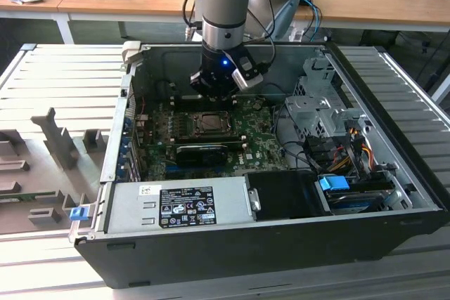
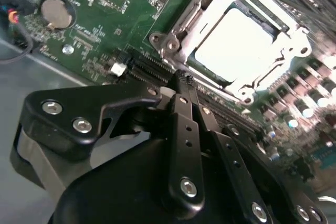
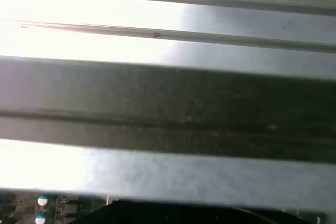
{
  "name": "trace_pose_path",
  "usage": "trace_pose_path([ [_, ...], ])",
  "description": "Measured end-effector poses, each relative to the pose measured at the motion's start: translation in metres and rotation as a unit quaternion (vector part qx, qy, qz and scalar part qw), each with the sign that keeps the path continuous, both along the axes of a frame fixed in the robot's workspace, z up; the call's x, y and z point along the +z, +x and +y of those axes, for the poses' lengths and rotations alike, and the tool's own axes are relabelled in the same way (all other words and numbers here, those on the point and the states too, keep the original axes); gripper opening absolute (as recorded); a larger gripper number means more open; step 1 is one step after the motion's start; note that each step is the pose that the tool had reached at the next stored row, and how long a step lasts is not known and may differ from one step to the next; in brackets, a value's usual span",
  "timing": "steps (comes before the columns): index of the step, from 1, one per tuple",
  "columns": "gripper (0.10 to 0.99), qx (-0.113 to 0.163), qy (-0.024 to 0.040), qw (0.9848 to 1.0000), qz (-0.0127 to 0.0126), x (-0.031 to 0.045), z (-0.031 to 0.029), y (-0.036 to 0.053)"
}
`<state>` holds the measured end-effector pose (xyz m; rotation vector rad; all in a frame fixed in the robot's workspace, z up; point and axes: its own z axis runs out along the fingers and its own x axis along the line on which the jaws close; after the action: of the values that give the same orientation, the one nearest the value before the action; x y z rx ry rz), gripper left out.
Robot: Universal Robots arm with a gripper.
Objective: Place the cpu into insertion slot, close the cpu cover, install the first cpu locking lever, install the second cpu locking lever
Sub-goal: 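Install the first cpu locking lever, then install the second cpu locking lever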
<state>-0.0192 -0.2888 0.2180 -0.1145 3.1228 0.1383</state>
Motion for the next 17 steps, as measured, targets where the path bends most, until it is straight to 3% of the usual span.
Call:
trace_pose_path([
  [17, 0.106, 0.0, -0.0012, 1.0, 0.0, 0.0003, -0.0056, 0.0],
])
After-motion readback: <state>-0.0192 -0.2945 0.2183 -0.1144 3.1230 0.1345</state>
